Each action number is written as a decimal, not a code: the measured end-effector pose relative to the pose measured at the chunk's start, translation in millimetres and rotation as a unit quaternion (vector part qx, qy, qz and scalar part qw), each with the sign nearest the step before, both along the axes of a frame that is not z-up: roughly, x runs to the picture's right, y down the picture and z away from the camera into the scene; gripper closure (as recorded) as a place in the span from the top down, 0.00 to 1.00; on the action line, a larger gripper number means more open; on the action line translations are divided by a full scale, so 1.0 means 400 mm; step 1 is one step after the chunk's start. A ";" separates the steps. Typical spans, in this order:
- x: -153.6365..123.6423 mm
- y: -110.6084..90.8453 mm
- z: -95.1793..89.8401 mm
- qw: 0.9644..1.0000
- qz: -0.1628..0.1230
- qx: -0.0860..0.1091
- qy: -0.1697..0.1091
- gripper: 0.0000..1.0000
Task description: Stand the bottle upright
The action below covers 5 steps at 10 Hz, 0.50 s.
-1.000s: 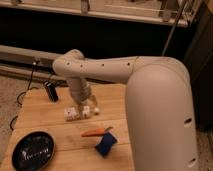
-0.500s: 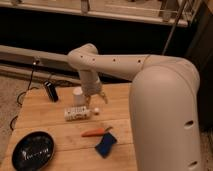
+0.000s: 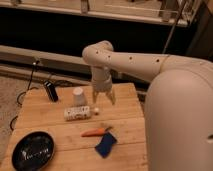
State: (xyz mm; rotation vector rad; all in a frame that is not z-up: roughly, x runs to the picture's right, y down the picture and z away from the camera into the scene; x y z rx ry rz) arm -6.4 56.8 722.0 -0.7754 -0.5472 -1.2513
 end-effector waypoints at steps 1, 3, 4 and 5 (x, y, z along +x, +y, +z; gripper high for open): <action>0.018 -0.002 -0.005 1.000 0.013 0.008 0.016 0.63; 0.027 -0.001 -0.015 0.999 0.019 0.013 0.026 0.63; 0.032 0.002 -0.019 0.999 0.023 0.012 0.031 0.63; 0.039 0.007 -0.025 0.999 0.031 0.008 0.038 0.63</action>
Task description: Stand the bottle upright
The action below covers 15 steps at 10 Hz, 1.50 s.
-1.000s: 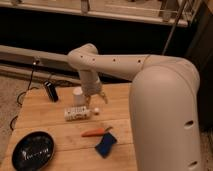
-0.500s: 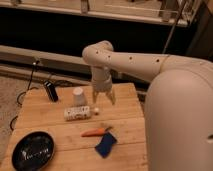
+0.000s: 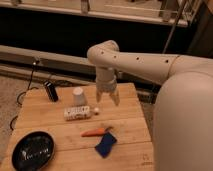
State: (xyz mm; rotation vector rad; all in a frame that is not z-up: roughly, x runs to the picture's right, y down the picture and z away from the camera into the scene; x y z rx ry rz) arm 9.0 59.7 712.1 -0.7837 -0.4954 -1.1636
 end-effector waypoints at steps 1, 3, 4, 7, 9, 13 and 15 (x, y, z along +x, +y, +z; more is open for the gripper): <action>0.003 0.005 -0.004 1.000 0.003 -0.005 0.002 0.63; 0.002 0.005 -0.005 1.000 0.003 -0.005 0.002 0.63; 0.002 0.005 -0.005 1.000 0.003 -0.005 0.002 0.63; -0.002 0.003 -0.003 1.000 0.020 -0.005 0.007 0.63; -0.020 -0.009 0.011 0.995 0.092 -0.004 0.038 0.63; -0.008 -0.028 0.073 0.959 0.241 -0.014 0.149 0.63; -0.006 -0.023 0.121 0.923 0.323 -0.032 0.206 0.63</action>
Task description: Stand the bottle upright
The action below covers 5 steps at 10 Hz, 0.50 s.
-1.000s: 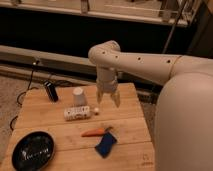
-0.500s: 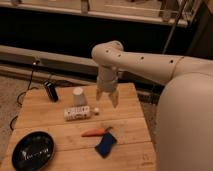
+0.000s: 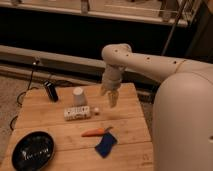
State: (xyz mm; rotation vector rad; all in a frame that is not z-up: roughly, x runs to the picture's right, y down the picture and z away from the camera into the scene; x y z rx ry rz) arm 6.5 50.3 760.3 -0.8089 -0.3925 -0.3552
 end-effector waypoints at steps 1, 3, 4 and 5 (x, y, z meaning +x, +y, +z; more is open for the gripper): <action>-0.007 0.002 0.029 0.998 0.054 -0.009 0.019 0.63; -0.017 0.001 0.075 0.991 0.133 -0.016 0.023 0.63; -0.026 -0.001 0.095 0.985 0.171 -0.016 0.013 0.63; -0.031 -0.005 0.117 0.978 0.208 -0.011 -0.006 0.63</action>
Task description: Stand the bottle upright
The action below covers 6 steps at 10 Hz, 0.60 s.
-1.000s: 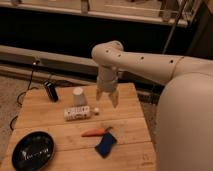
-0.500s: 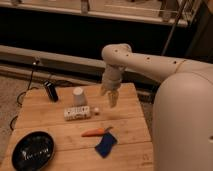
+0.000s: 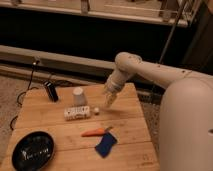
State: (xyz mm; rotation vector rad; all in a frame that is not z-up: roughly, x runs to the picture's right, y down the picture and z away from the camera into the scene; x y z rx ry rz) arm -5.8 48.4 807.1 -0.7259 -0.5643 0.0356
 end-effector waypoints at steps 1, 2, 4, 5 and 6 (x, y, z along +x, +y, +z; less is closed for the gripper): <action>-0.003 0.000 0.017 0.999 0.029 0.012 -0.021 0.63; -0.005 0.002 0.031 0.996 0.056 0.032 -0.053 0.63; -0.005 0.028 0.036 0.989 0.067 0.067 -0.114 0.63; -0.003 0.052 0.034 0.984 0.062 0.079 -0.146 0.63; -0.002 0.083 0.026 0.980 0.046 0.084 -0.175 0.63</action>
